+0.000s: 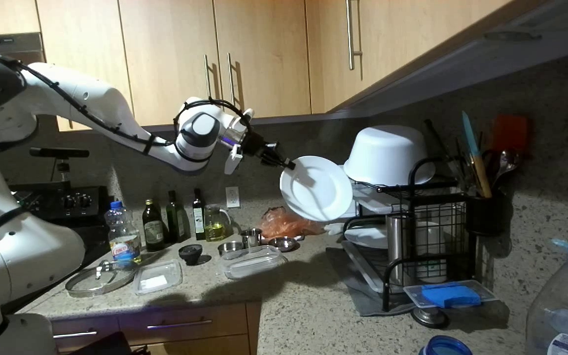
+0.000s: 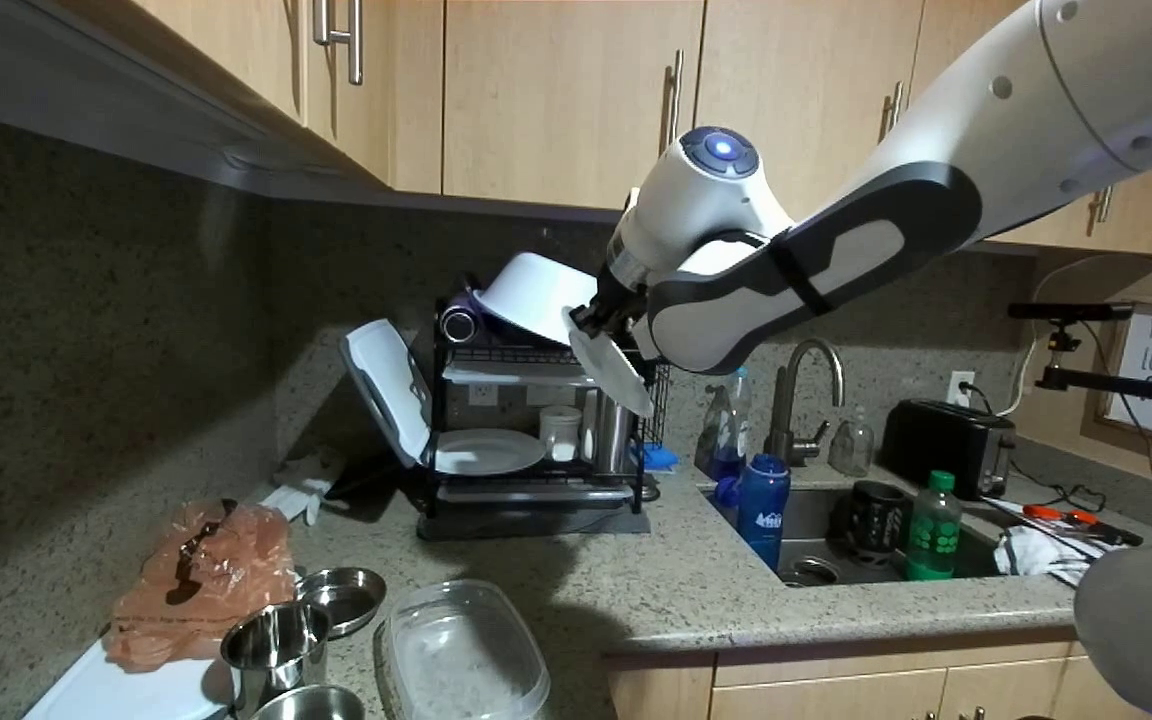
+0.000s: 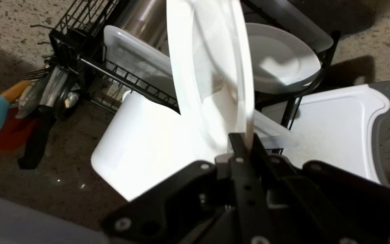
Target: Pick a plate from the rack and put it on the table
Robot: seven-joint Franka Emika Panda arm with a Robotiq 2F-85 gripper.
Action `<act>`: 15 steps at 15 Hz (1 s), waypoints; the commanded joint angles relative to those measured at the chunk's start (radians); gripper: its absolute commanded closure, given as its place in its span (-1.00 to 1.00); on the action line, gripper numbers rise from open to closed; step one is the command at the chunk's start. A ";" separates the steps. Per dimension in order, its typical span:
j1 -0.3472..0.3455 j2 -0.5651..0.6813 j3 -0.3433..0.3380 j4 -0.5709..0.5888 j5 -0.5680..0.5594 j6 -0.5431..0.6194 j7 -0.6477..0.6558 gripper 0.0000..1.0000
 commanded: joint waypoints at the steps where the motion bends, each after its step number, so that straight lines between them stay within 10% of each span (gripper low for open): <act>1: 0.044 -0.013 -0.019 -0.018 -0.052 -0.016 0.001 0.95; 15: 0.009 -0.022 0.081 -0.100 -0.176 -0.112 0.042 0.95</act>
